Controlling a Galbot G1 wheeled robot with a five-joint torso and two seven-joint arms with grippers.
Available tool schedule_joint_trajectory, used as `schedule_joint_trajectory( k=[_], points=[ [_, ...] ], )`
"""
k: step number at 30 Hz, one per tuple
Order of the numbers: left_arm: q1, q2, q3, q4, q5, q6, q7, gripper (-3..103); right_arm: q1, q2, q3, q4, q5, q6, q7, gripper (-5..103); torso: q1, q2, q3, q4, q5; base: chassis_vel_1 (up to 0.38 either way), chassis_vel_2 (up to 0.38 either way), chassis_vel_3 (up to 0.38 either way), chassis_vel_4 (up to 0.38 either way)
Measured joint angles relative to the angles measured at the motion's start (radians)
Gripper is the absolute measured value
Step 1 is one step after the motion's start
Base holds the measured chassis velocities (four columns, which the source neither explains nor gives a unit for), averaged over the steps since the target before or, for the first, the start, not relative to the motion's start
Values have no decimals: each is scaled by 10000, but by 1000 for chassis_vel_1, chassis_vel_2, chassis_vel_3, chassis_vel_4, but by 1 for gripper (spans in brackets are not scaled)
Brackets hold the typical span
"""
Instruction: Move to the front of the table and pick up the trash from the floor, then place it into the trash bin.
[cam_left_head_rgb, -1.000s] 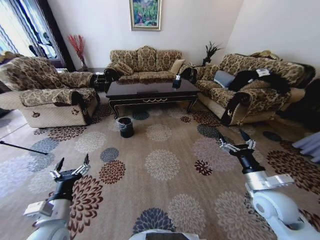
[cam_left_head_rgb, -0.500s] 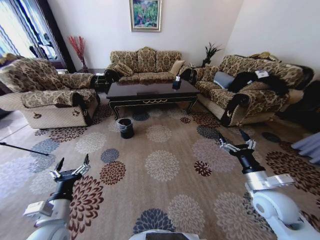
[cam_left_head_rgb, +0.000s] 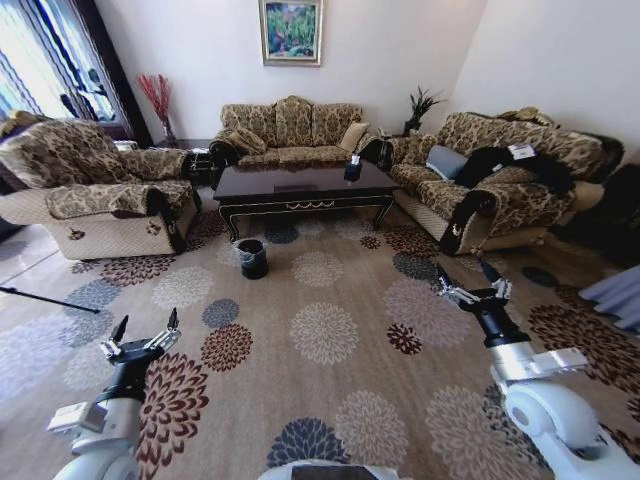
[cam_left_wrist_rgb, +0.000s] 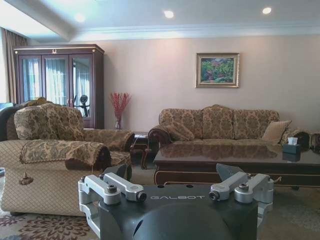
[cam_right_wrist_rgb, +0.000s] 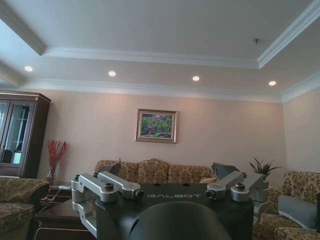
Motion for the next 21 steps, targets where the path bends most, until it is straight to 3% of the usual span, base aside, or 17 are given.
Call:
schedule_joint_trajectory(
  k=[21],
  points=[
    [-1, 0, 0, 0, 0, 0, 0, 100, 0, 0, 0, 0, 0, -1, 0, 100, 437, 1009, 572, 0, 0, 0, 0, 0, 0]
  ],
)
